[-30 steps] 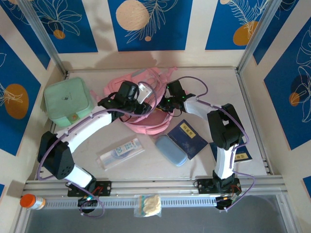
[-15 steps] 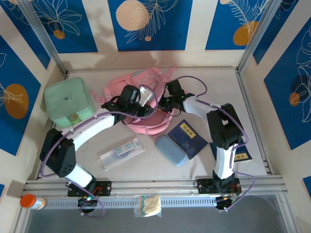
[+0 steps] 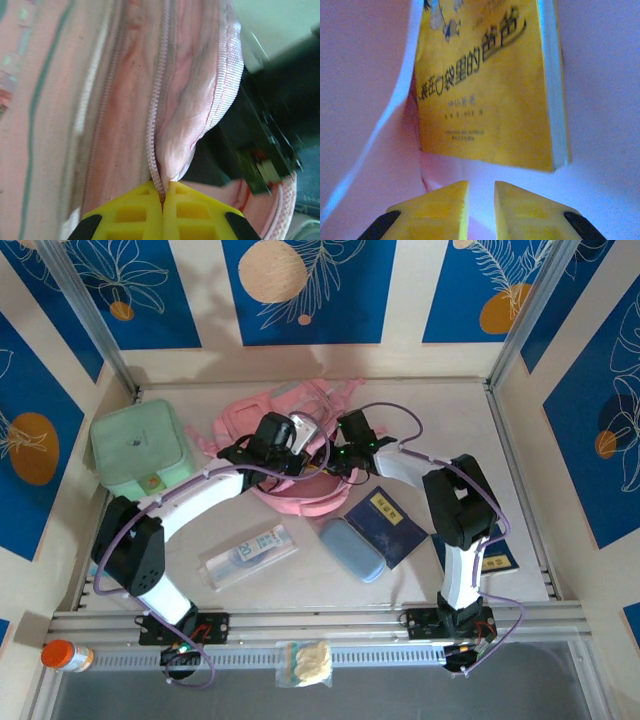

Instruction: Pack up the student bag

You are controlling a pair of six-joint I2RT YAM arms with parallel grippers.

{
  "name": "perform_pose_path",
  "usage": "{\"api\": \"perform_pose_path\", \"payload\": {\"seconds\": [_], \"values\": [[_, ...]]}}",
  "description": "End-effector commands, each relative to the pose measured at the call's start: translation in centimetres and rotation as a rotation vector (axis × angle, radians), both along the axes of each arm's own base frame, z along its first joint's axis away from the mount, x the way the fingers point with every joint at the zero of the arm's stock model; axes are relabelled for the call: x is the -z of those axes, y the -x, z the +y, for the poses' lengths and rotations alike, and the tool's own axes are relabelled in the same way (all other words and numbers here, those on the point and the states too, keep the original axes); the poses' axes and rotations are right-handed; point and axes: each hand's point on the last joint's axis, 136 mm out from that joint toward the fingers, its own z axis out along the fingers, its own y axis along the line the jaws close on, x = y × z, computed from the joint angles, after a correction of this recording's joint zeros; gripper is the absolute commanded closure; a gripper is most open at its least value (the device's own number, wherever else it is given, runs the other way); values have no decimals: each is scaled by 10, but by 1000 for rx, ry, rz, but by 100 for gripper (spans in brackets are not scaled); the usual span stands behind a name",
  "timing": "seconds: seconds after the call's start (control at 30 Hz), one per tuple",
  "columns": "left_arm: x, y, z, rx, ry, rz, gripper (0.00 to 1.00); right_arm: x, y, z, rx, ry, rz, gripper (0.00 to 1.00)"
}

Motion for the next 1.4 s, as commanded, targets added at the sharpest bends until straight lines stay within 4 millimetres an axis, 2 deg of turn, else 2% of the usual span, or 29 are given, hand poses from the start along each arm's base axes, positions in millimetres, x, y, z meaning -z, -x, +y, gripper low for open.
{"api": "perform_pose_path", "payload": {"seconds": [0.0, 0.13, 0.23, 0.33, 0.47, 0.67, 0.8, 0.9, 1.0, 1.17, 1.23, 1.37], "values": [[-62, -22, 14, -98, 21, -171, 100, -12, 17, 12, -17, -40, 7, 82], [-90, -26, 18, -113, 23, -237, 100, 12, 23, 26, -29, -1, 46, 88], [-107, -24, 17, -102, 47, -262, 100, 28, 12, 26, 3, 16, 45, 94], [-116, -21, 16, -89, 64, -267, 100, 31, -7, 21, 54, 34, -10, 98], [-124, -18, 20, -77, 44, -297, 100, 29, -34, 7, 131, 108, -85, 100], [-121, -18, 29, -79, -25, -309, 100, 9, -71, -19, 267, 143, -190, 100], [-115, -19, 28, -73, -29, -293, 100, -1, -80, -17, 252, 110, -207, 100], [-110, -22, 28, -80, -41, -267, 100, -6, -61, -7, 180, 100, -218, 100], [-104, -20, 26, -74, -26, -248, 100, -15, -24, -4, 100, 74, -233, 100], [-73, -17, 21, -78, -12, -150, 100, -35, 38, -35, 74, 119, -187, 100], [-58, -15, 18, -68, -11, -121, 100, -39, 57, -54, 101, 184, -159, 98], [-16, -12, 30, -114, -71, -41, 100, -44, 85, -90, 137, 289, -106, 95]]}}
